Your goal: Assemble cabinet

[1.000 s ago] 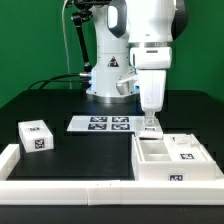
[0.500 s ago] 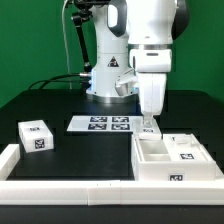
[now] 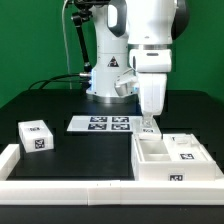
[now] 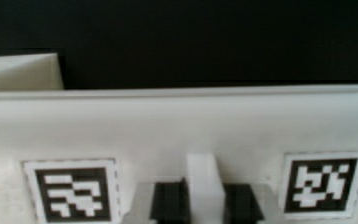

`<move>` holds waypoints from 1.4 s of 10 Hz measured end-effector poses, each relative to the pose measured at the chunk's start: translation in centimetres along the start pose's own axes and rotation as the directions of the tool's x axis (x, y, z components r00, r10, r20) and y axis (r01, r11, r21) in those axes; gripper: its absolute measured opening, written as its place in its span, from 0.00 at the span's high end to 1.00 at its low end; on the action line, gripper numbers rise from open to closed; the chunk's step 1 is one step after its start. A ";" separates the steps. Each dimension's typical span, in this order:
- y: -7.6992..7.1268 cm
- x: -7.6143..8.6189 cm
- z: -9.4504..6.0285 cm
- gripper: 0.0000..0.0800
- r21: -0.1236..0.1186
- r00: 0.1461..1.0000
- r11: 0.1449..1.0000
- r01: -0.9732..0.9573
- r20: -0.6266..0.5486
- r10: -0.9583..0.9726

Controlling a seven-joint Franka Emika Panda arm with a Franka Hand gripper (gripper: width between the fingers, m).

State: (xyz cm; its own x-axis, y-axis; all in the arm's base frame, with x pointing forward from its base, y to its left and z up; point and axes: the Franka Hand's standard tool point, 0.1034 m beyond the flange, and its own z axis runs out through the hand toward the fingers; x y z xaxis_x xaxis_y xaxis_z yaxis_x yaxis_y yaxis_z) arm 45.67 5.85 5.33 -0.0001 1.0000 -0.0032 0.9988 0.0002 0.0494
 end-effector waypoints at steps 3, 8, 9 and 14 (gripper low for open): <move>0.3 -1.0 0.0 0.91 0.002 0.999 0.999 0.043 0.003 -0.043; 0.6 -0.9 -0.2 0.91 0.002 0.999 0.999 0.041 0.005 -0.041; 0.7 -1.0 -0.2 0.91 0.003 0.999 0.999 0.041 0.006 -0.041; 0.9 -1.1 -0.1 0.91 -0.003 0.999 0.999 0.037 0.004 -0.037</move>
Offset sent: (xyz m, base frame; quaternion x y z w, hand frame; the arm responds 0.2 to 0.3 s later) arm 0.0000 0.0000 0.0000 0.0000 0.0000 0.0000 1.0000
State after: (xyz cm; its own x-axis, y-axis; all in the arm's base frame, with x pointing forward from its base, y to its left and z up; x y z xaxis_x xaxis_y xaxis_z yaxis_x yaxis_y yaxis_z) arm 46.58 4.77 5.50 -0.0366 0.9993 -0.0087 0.9980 0.0370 0.0522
